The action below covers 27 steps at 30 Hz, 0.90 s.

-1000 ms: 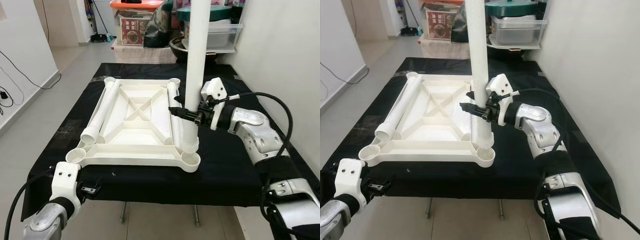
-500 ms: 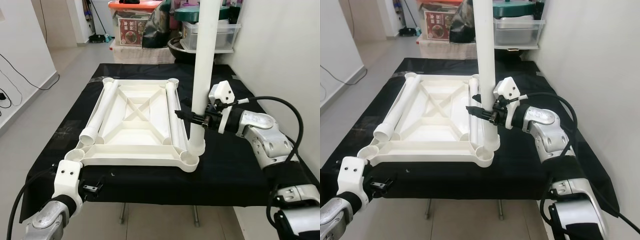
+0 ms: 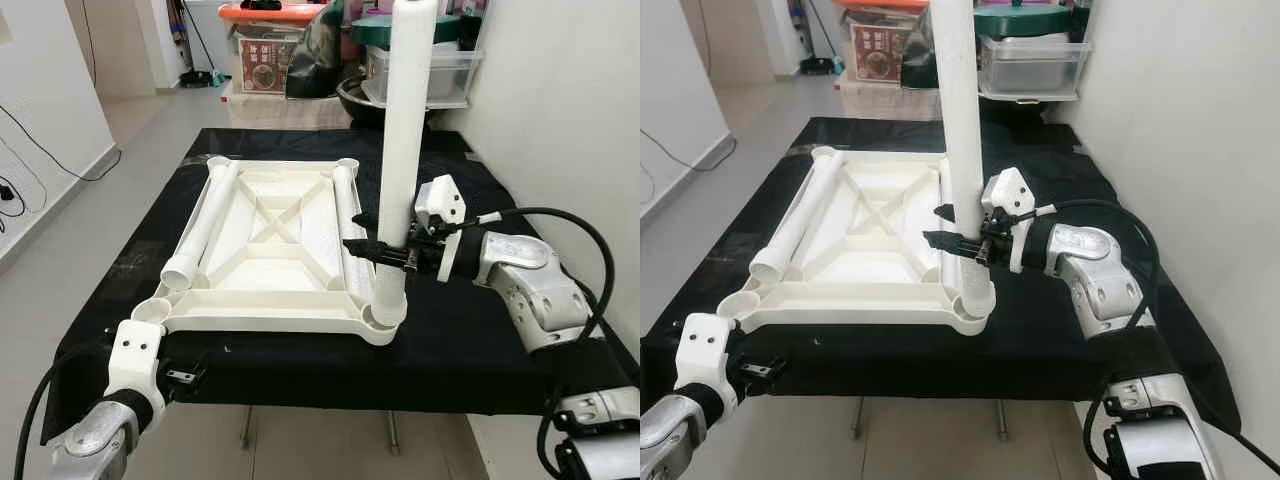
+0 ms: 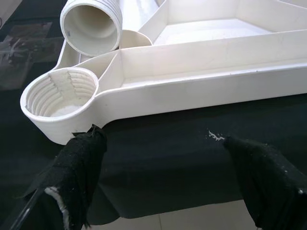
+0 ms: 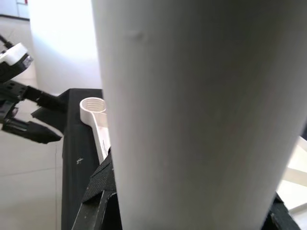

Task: Building children table

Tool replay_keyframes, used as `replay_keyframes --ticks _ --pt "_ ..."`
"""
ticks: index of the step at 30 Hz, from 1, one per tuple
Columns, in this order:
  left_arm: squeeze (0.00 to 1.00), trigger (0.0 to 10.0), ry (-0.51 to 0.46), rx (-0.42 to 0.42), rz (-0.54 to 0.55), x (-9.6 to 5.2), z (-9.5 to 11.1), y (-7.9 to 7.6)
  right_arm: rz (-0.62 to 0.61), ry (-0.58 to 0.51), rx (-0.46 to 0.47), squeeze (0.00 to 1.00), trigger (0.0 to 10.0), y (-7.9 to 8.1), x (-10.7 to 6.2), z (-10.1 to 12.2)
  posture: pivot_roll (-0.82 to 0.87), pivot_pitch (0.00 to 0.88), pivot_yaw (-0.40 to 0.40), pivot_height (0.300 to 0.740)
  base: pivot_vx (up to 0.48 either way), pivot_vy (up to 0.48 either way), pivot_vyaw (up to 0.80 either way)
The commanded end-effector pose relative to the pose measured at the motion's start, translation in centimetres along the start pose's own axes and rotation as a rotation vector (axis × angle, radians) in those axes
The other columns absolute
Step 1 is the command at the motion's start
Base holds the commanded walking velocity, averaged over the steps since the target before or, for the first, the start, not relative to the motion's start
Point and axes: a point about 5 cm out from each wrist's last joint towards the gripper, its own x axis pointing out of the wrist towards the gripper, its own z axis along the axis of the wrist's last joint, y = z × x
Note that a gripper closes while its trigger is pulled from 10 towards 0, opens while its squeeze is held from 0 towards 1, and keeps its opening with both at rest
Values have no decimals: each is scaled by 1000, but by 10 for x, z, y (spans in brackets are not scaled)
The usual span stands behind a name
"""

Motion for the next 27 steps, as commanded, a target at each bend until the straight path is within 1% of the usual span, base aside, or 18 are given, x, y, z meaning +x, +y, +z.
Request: replay_keyframes --ticks 1,7,11,16,22,26,27 --pt "0 10000 9 16 7 1 -1 3 25 32 20 0 10000 4 -1 -6 80 0 -36 740 0 0 0" --pt "0 10000 7 15 14 1 -2 4 56 45 15 0 10000 8 1 -7 85 0 -44 740 0 0 0" --pt "0 10000 6 14 19 1 -2 4 98 48 2 0 10000 12 8 -7 94 0 -55 740 0 0 0" --pt "0 10000 4 13 23 0 -2 4 131 50 1 0 10000 17 13 -7 99 0 -62 740 0 0 0" --pt "0 10000 5 12 29 -1 -3 5 154 56 1 0 10000 19 15 -8 100 0 -68 740 0 0 0" --pt "0 10000 9 5 33 -1 -6 3 159 57 25 0 10000 18 19 -12 101 0 -73 740 0 0 0" --pt "0 10000 9 2 35 -1 -6 3 138 48 48 0 10000 16 22 -13 101 0 -73 740 0 0 0"
